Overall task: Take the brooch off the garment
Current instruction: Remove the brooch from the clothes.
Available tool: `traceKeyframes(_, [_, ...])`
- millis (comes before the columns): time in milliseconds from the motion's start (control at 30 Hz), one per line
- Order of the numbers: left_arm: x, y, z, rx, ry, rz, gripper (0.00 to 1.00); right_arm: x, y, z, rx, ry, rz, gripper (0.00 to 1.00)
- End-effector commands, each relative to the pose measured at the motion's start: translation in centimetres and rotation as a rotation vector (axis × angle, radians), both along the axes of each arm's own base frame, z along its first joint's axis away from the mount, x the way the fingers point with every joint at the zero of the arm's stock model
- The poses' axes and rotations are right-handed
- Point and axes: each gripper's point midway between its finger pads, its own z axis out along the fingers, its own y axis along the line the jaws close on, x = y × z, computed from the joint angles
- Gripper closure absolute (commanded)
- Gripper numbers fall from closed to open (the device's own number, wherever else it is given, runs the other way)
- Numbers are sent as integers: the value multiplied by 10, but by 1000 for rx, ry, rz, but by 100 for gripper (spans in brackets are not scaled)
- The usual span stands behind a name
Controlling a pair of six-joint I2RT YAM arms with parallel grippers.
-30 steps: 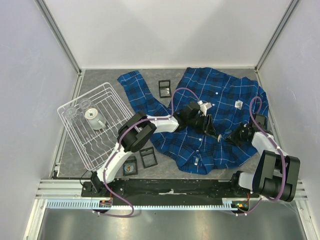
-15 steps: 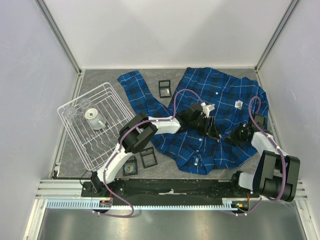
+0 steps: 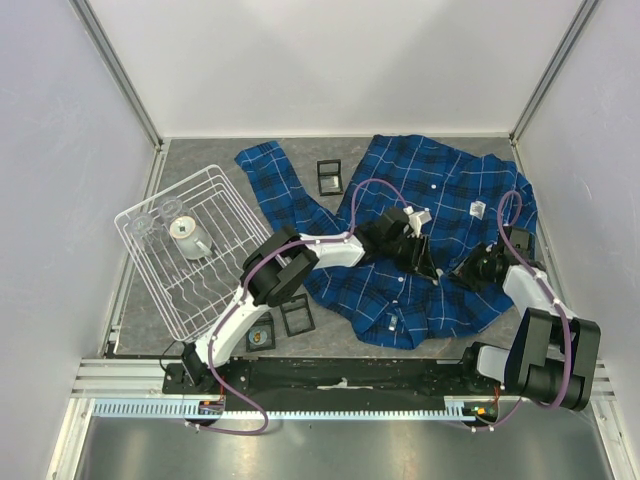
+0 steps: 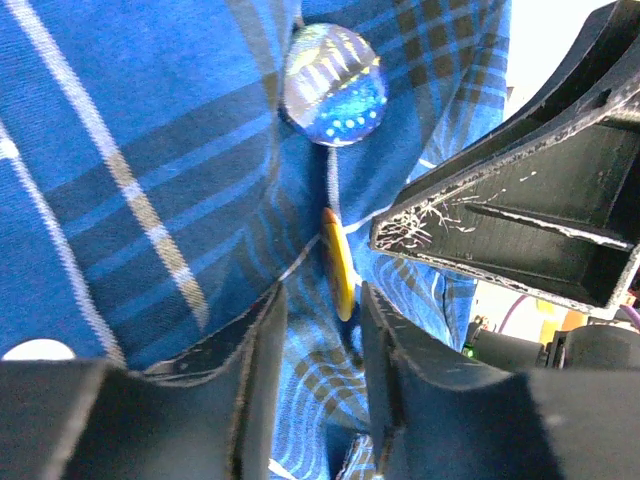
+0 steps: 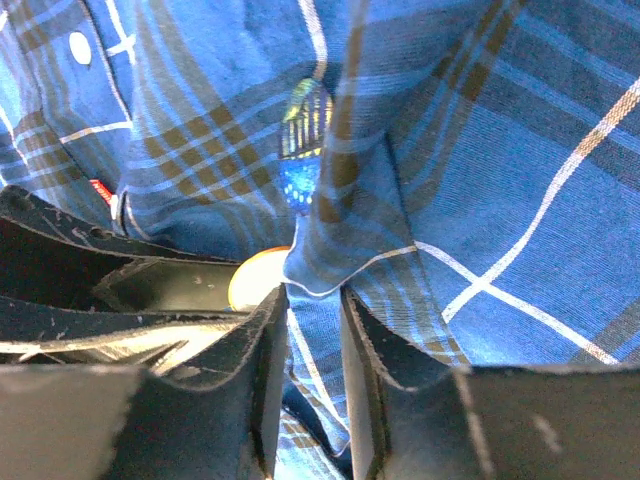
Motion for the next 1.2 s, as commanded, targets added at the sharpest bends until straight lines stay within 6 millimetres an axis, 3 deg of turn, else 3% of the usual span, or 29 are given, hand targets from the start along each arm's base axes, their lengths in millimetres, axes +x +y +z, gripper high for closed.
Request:
traceKeyframes(0, [0, -11, 43, -54, -109, -21, 51, 18, -6, 29, -54, -107, 28, 63])
traceKeyframes(133, [-12, -25, 66, -108, -115, -65, 46, 21, -20, 42, -125, -124, -18, 63])
traceKeyframes(233, [-23, -37, 65, -139, -62, -98, 45, 24, -30, 59, -175, -157, -63, 63])
traceKeyframes(300, [-27, -41, 53, -135, -15, -108, 45, 24, -35, 72, -204, -181, -86, 63])
traceKeyframes(433, [-39, -53, 68, -173, -28, -139, 45, 23, -49, 96, -283, -224, -133, 63])
traceKeyframes(533, [-52, -65, 74, -195, -33, -173, 42, 21, -56, 100, -315, -220, -156, 63])
traceKeyframes(633, [-63, -68, 64, -194, 43, -200, 44, 21, -51, 96, -294, -199, -126, 63])
traceKeyframes(700, [-63, -57, 54, -167, 16, -191, 44, 21, -46, 92, -289, -193, -59, 63])
traceKeyframes(733, [-53, -53, 76, -177, -54, -151, 44, 22, -45, 92, -297, -189, -43, 63])
traceKeyframes(767, [-48, -47, 83, -170, -135, -154, 44, 20, -45, 89, -306, -173, -16, 63])
traceKeyframes(800, [-48, -35, 76, -126, -149, -142, 44, 21, -41, 88, -307, -172, 7, 63])
traceKeyframes(833, [-39, -27, 106, -152, -205, -112, 44, 22, -37, 89, -302, -180, 28, 63])
traceKeyframes(867, [-38, -21, 113, -158, -223, -105, 44, 26, -33, 90, -300, -195, 47, 63])
traceKeyframes(900, [-38, -9, 106, -145, -223, -94, 44, 29, -20, 86, -286, -190, 99, 64])
traceKeyframes(933, [-29, 0, 113, -151, -235, -57, 44, 32, -13, 86, -281, -187, 125, 65])
traceKeyframes(967, [-28, 8, 136, -183, -253, -39, 44, 33, -7, 84, -284, -175, 149, 69])
traceKeyframes(1000, [-29, 19, 130, -172, -239, -26, 45, 34, 5, 76, -279, -144, 183, 71])
traceKeyframes(1067, [-20, 33, 150, -196, -266, 17, 45, 36, 10, 69, -281, -132, 191, 78])
traceKeyframes(1167, [-15, 49, 148, -191, -253, 43, 45, 37, 20, 53, -262, -101, 221, 82])
